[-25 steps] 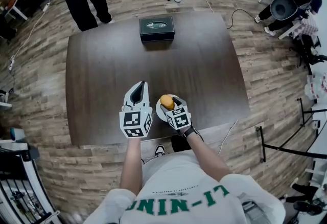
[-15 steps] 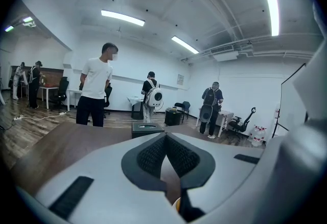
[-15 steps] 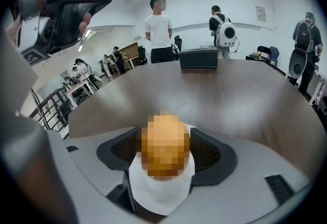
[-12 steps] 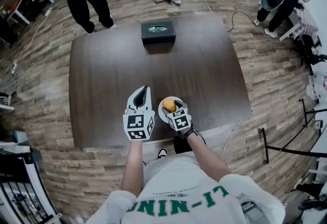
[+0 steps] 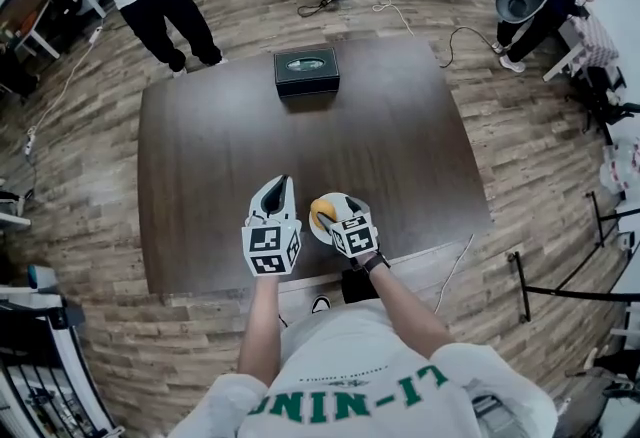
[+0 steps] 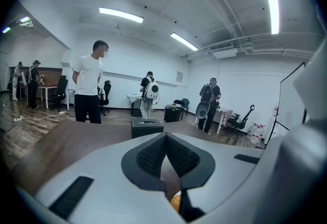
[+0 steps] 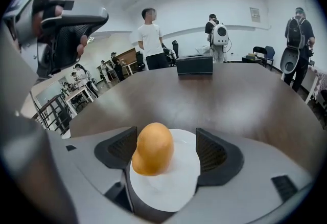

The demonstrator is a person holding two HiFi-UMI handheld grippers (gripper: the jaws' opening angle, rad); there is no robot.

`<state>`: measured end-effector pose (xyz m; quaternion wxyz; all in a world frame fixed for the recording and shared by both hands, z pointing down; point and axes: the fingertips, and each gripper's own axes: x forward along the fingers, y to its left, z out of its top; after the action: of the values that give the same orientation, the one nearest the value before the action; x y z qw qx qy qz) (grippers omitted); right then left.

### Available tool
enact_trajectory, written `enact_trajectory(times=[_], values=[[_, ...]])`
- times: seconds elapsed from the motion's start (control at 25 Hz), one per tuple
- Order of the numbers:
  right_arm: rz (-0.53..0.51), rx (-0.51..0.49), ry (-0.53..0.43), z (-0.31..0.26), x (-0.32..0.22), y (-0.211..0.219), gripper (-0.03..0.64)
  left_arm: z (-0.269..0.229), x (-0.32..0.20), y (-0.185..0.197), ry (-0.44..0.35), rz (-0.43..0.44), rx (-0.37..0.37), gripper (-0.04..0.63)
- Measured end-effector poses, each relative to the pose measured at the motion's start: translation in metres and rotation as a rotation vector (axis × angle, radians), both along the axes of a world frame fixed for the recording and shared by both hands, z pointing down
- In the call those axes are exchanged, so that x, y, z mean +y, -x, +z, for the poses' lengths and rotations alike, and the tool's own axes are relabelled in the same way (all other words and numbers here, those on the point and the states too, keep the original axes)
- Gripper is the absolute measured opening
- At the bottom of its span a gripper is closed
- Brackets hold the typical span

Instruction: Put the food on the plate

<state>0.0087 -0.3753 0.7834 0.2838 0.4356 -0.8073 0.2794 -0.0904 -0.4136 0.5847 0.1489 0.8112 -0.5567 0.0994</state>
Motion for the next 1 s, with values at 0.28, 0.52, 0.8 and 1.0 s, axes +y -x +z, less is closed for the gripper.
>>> enact_trajectory(times=[0.28,0.52,0.8,1.0], values=[[0.070,-0.037,-0.104,-0.050,-0.020,-0.026,0.354,-0.012,0.001,-0.005,-0.022,0.005,-0.002,0.011],[0.135,-0.091,-0.250,-0.124,-0.046,-0.052,0.319,-0.038,-0.006,-0.008,-0.069,0.000,0.000,0.011],[0.153,-0.140,-0.414,-0.215,-0.063,-0.063,0.287,-0.080,-0.013,-0.016,-0.142,0.017,-0.004,0.011],[0.149,-0.181,-0.504,-0.266,-0.061,-0.064,0.241,-0.103,-0.014,-0.021,-0.179,0.017,0.014,0.011]])
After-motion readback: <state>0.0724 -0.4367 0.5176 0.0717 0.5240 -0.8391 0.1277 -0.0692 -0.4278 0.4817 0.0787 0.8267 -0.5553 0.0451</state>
